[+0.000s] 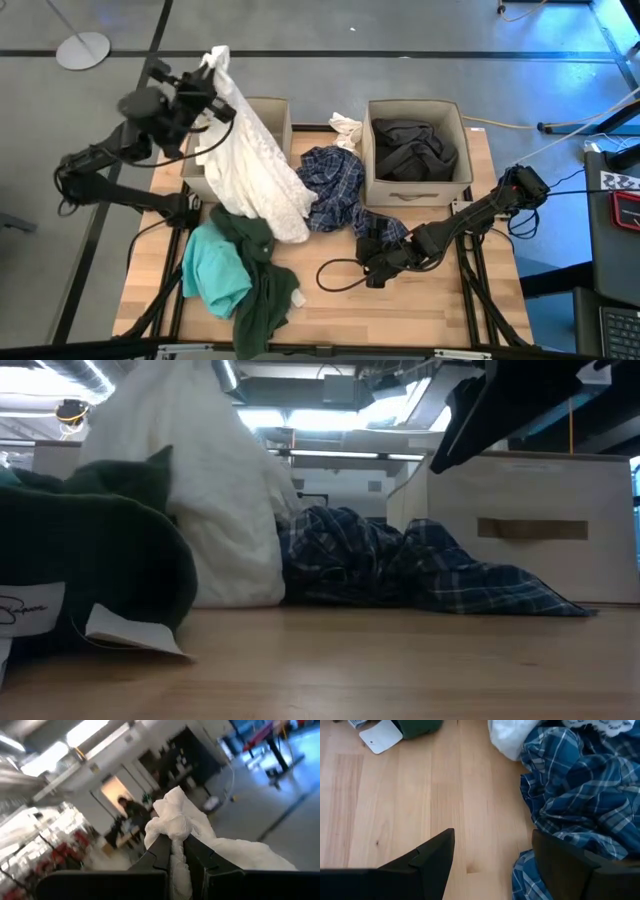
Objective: Sort clothes
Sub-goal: Put the white shirt into the left brown bin
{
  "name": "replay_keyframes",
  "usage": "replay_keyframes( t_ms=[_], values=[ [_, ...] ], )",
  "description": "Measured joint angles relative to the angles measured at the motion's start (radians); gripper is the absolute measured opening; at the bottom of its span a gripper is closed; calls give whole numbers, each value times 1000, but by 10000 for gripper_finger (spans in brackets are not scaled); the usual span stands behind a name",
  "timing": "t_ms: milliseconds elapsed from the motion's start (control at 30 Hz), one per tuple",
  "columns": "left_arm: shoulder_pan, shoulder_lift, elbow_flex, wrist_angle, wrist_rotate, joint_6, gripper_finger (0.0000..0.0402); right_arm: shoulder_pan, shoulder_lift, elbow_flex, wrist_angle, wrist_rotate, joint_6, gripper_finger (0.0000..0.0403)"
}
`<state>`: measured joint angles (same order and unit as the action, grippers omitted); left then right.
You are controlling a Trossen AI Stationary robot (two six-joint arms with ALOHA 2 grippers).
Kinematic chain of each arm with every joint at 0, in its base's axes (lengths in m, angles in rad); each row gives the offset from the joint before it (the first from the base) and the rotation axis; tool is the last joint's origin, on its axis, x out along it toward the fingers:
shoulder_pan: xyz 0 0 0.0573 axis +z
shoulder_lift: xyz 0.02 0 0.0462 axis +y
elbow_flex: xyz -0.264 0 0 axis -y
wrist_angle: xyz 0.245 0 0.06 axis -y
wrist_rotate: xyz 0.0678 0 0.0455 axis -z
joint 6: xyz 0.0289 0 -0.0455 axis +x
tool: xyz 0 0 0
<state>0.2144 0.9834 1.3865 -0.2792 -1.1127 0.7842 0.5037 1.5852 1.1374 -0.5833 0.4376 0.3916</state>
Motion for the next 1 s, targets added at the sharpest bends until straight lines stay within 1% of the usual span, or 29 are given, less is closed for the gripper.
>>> replay_keyframes(
  t_ms=[200,267,367,533,633,700,800,900,1000],
  values=[
    [205,50,0,-340,175,-356,14,0,0,-1,8,0,0,269],
    [257,75,-1,-434,226,-447,17,1,0,-9,23,-1,0,269],
    [314,116,-2,-539,330,-545,18,1,0,-33,57,-6,2,269],
    [374,171,-43,-587,523,-654,20,1,0,-84,133,-37,4,269],
    [401,203,-69,-604,600,-689,20,1,0,-93,142,-38,18,269],
    [414,228,-78,-620,627,-704,21,1,0,-97,142,-38,22,269],
    [431,260,-91,-624,635,-725,32,1,0,-98,142,-38,23,269],
    [436,281,-91,-629,636,-725,65,1,0,-98,141,-39,23,269],
    [436,287,-91,-629,645,-729,109,1,0,-98,141,-40,23,269]
  ],
)
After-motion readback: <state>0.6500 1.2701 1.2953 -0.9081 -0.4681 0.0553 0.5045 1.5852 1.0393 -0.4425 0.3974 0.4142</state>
